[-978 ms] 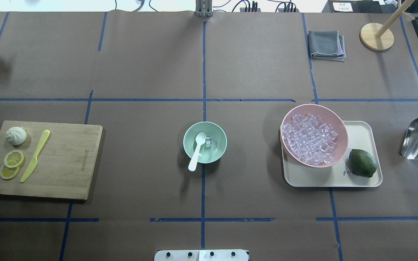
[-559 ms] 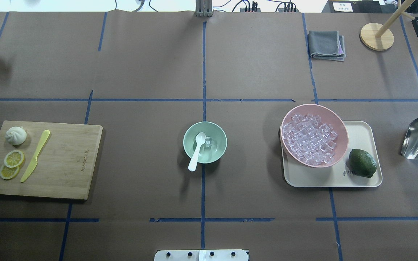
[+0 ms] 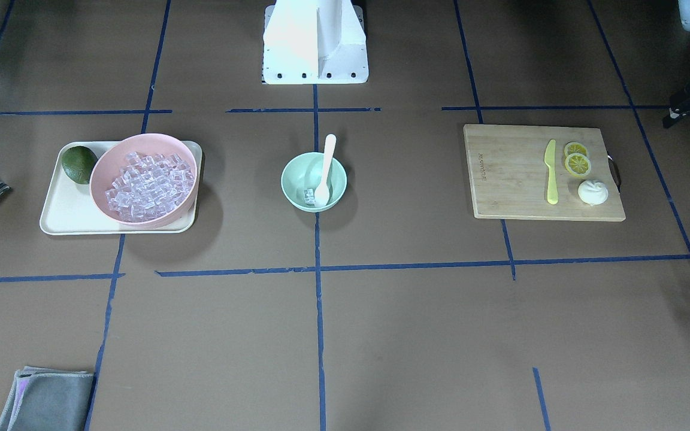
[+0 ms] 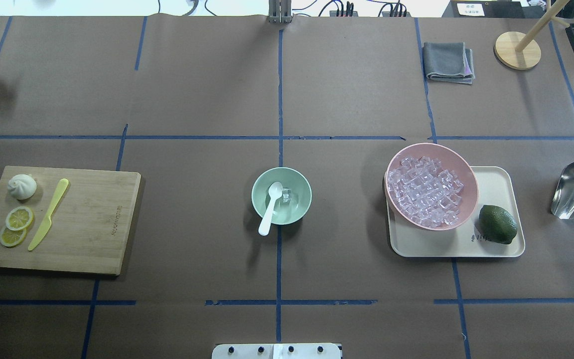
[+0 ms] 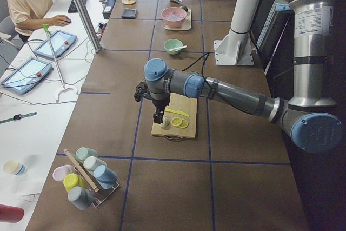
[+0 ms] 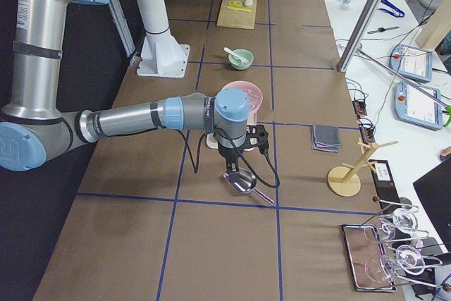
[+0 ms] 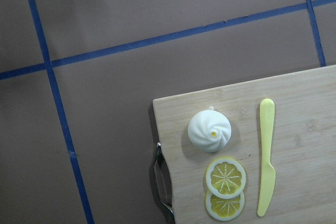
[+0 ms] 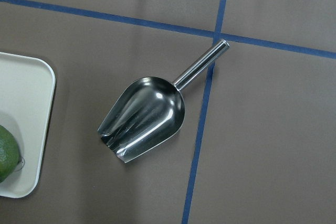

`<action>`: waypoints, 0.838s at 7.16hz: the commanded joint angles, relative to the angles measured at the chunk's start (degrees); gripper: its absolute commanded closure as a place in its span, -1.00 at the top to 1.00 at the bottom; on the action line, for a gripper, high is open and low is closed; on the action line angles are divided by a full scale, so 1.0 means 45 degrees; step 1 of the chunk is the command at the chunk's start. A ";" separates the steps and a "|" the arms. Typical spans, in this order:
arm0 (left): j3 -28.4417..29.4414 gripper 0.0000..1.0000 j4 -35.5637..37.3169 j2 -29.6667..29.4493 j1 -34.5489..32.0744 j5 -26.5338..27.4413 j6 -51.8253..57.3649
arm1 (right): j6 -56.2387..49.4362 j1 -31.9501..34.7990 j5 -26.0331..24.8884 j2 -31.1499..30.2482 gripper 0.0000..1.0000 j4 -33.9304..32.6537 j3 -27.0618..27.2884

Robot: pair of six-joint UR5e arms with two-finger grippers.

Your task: Put spoon and ice into bowl

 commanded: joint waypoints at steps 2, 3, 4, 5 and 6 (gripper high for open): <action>0.0476 1.00 -0.0109 0.0337 -0.0009 -0.0104 0.0032 | -0.0067 0.0000 0.0861 0.0033 0.99 -0.0011 0.0047; 0.0343 1.00 -0.0167 0.0145 0.0010 -0.0144 -0.0045 | -0.0067 -0.0019 0.0803 0.0207 0.99 -0.0011 -0.0030; 0.0438 1.00 -0.0168 0.0143 0.0030 -0.0164 -0.0008 | -0.0067 -0.0020 0.0764 0.0421 0.99 -0.0050 -0.0127; 0.0304 1.00 -0.0129 0.0163 0.0011 -0.0164 0.0012 | -0.0067 -0.0020 0.0763 0.0578 0.99 -0.0031 -0.0225; 0.0322 1.00 -0.0129 0.0221 0.0010 -0.0164 0.0012 | -0.0067 -0.0020 0.0763 0.0734 0.99 -0.0031 -0.0458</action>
